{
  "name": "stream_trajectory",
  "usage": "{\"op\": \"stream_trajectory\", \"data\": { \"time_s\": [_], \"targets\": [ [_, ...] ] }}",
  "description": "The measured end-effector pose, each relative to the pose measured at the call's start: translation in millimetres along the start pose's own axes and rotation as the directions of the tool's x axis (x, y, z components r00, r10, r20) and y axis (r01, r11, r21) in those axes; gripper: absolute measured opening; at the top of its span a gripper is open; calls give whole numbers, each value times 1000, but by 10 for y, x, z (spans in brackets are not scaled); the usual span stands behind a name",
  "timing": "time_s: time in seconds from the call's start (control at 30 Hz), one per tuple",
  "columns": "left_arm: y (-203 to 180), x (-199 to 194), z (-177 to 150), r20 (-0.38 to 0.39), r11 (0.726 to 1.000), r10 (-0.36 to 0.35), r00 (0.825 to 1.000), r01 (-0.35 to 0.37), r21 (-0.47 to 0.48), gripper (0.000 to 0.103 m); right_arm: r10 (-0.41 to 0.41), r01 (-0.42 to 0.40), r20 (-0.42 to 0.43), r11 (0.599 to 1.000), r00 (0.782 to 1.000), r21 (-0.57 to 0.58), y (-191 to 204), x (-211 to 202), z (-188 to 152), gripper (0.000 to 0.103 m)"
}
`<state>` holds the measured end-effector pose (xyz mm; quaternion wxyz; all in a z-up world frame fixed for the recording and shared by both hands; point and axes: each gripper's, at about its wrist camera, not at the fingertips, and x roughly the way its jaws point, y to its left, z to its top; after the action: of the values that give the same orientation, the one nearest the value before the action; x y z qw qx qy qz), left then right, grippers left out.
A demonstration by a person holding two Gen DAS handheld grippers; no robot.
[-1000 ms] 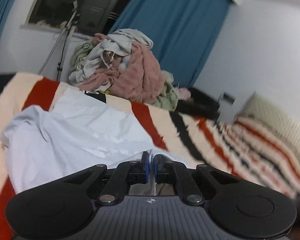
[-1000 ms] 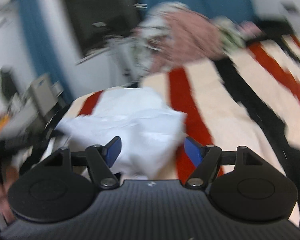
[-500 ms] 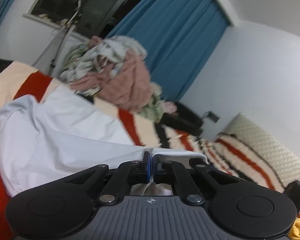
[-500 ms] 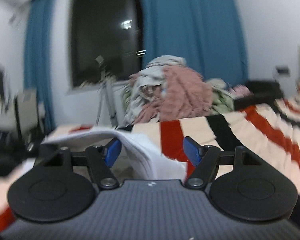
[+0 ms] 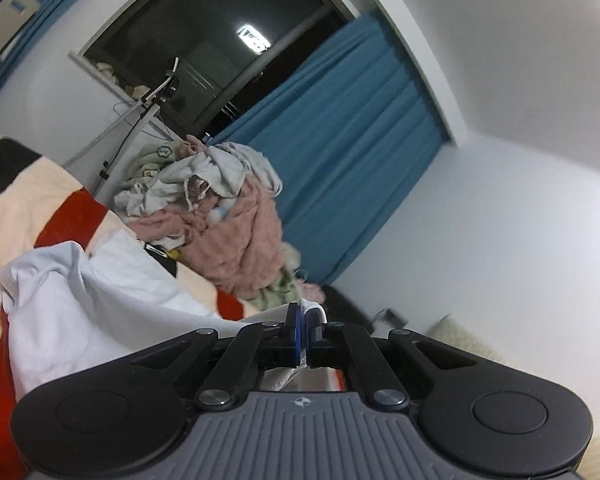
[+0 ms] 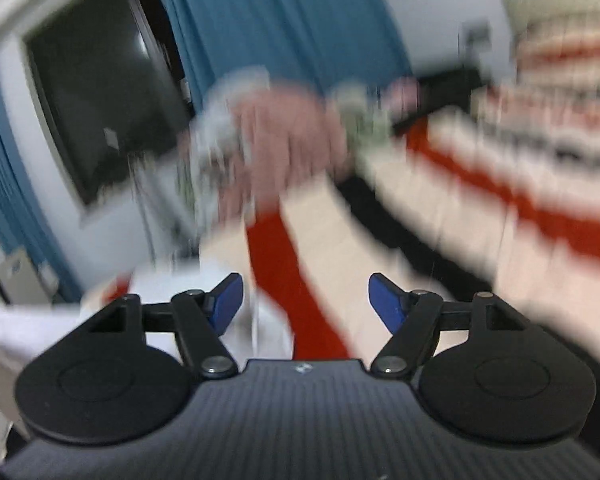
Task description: Fold clothes
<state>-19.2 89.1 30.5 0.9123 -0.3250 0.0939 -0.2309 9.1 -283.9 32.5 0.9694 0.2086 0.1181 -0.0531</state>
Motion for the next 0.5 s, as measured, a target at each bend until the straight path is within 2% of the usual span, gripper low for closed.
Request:
{"op": "stream_trajectory", "data": {
  "time_s": [0.07,0.13,0.17,0.23,0.27,0.37,0.43,0.5],
  "targets": [
    [7,-42,19,4,1000,6,1000,-6,0,2,-13,18,95,999,995,-47,22,-149,98,72],
    [4,-48,9,-5,1000,20,1000,-20,6,2,6,3,102,996,995,-91,59,-153,91,72],
    [3,-50,4,-10,1000,28,1000,-27,10,2,38,-29,79,993,996,-115,111,-140,37,72],
    [9,-46,-4,-18,999,51,999,-51,18,2,122,-122,-7,977,992,-174,275,-97,-136,72],
    [25,-28,-5,-22,997,78,997,-77,25,2,168,-177,-61,962,984,-207,376,-79,-227,72],
    [74,26,-7,-33,987,157,987,-155,48,3,272,-347,-256,881,928,-321,728,7,-547,66],
    [107,62,-8,-39,976,209,977,-206,63,3,264,-390,-344,841,901,-374,879,37,-734,63],
    [151,126,-1,-51,964,260,964,-256,77,3,231,-414,-431,818,872,-400,942,128,-831,63]
  ]
}}
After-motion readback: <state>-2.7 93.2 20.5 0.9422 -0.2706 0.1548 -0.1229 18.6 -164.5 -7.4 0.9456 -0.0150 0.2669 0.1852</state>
